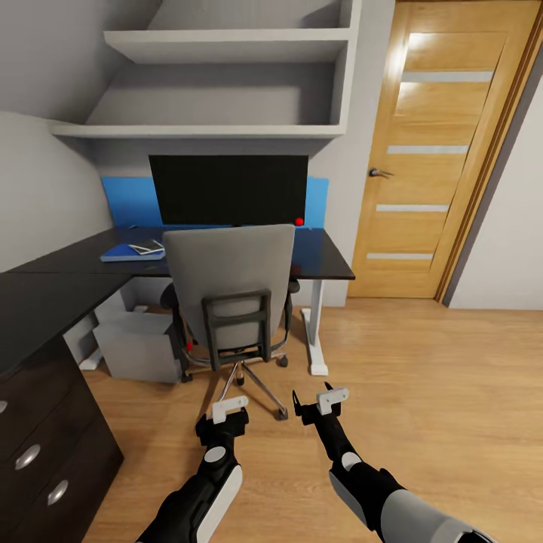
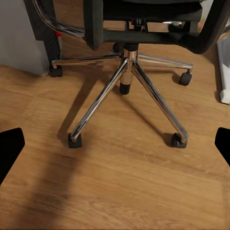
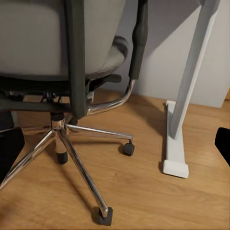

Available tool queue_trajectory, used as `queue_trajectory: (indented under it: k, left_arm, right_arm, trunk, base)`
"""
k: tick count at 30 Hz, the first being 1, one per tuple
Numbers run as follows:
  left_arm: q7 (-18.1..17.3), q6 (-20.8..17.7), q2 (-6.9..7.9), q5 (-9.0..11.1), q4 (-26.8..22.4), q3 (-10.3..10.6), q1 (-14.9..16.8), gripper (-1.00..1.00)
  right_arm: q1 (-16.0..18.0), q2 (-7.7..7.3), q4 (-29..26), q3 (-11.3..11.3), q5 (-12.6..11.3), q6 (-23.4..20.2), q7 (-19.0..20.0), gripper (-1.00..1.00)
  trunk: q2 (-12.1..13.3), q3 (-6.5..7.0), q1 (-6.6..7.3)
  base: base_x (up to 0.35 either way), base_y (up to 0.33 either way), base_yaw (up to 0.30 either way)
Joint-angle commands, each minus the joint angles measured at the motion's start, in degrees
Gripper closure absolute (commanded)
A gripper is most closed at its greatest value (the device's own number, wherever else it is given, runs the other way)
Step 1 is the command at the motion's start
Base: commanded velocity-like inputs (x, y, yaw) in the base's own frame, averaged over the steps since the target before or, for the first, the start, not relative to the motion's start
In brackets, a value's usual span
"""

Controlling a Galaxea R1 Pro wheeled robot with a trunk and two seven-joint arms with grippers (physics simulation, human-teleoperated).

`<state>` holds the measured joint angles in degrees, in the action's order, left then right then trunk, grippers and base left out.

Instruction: In the bedroom, organize the workspace by keeping the computer under the desk, ensuring the monitor is on the desk, placing the keyboard on the desk next to the monitor, placing the mouse on the desk next to the keyboard, moving the folder from the swivel chair onto the desk next to the mouse, stacking the notebook on top of the folder with the pen on top of the notebook, and positioning the swivel chair next to the desk.

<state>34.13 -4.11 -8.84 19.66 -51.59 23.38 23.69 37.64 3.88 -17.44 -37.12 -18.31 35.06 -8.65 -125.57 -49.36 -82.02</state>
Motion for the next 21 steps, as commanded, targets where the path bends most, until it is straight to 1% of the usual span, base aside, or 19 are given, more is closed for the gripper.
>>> queue_trajectory:
  k: [1,7,9,10,12,13,14,16,18,20,21]
  left_arm:
    - [0.41,-0.29,0.04,0.21,-0.09,0.18,0.04,-1.0]
    - [0.41,-0.47,-0.08,0.26,0.23,0.19,0.04,-1.0]
    - [0.35,-0.39,-0.03,0.41,1.12,0.11,0.04,-1.0]
    - [0.33,-0.12,-0.02,0.47,8.73,0.09,0.04,-1.0]
    - [0.33,-0.07,-0.03,0.47,10.6,0.09,0.04,-1.0]
    - [0.39,0.12,0.04,0.54,16.32,0.02,0.04,-1.0]
    - [0.4,0.17,0.05,0.54,17.9,-0.02,0.04,-1.0]
    - [0.4,0.29,0.07,0.55,19.49,-0.04,0.02,-1.0]
    - [0.41,1.56,0.08,0.63,22.14,-0.07,0.03,-1.0]
    - [0.41,3.78,0.07,0.72,24.88,-0.08,0.04,-1.0]
    - [0.41,6.48,0.06,0.81,28.0,-0.08,0.04,-1.0]
  right_arm:
    - [0.06,-0.02,0.06,-0.49,-0.33,0.19,-0.38,-1.0]
    - [0.06,-0.01,0.02,-0.42,-0.31,0.18,-0.41,-1.0]
    - [0.06,-0.01,0.02,-0.41,-0.34,0.18,-0.41,-1.0]
    - [0.06,-0.16,0.03,-0.36,-0.36,0.18,-0.44,-1.0]
    - [0.06,-0.29,0.15,-0.3,-0.45,0.23,-0.46,-1.0]
    - [0.06,-0.46,2.92,-0.24,-0.81,0.32,-0.56,-1.0]
    - [0.04,-0.46,3.82,-0.24,-0.89,0.37,-0.57,-1.0]
    - [0.02,-0.46,4.61,-0.24,-0.97,0.4,-0.57,-1.0]
    - [-0.13,-0.46,5.63,-0.23,-1.07,0.61,-0.6,-1.0]
    - [-0.56,-0.46,6.66,-0.23,-1.14,1.28,-0.63,-1.0]
    - [-1.29,-0.44,8.09,-0.23,-1.17,2.58,-0.65,-1.0]
  trunk:
    - [0.39,0.13,0.24]
    - [2.8,1.21,1.55]
    - [3.6,1.56,1.99]
    - [4.0,1.74,2.21]
    - [4.8,2.1,2.65]
    - [5.2,2.28,2.87]
    - [5.6,2.46,3.09]
    - [6.41,2.82,3.53]
    - [7.21,3.18,3.97]
    - [8.01,3.54,4.41]
    - [8.41,3.72,4.63]
  base:
    - [0.0,0.0,0.0]
    - [0.0,0.0,0.0]
    - [0.0,0.0,0.0]
    - [0.0,0.0,0.0]
    - [0.0,0.0,0.0]
    - [0.0,0.0,0.0]
    - [0.0,0.0,0.0]
    - [0.0,0.0,0.0]
    - [0.0,0.0,0.0]
    - [0.0,0.0,0.0]
    - [0.0,0.0,0.0]
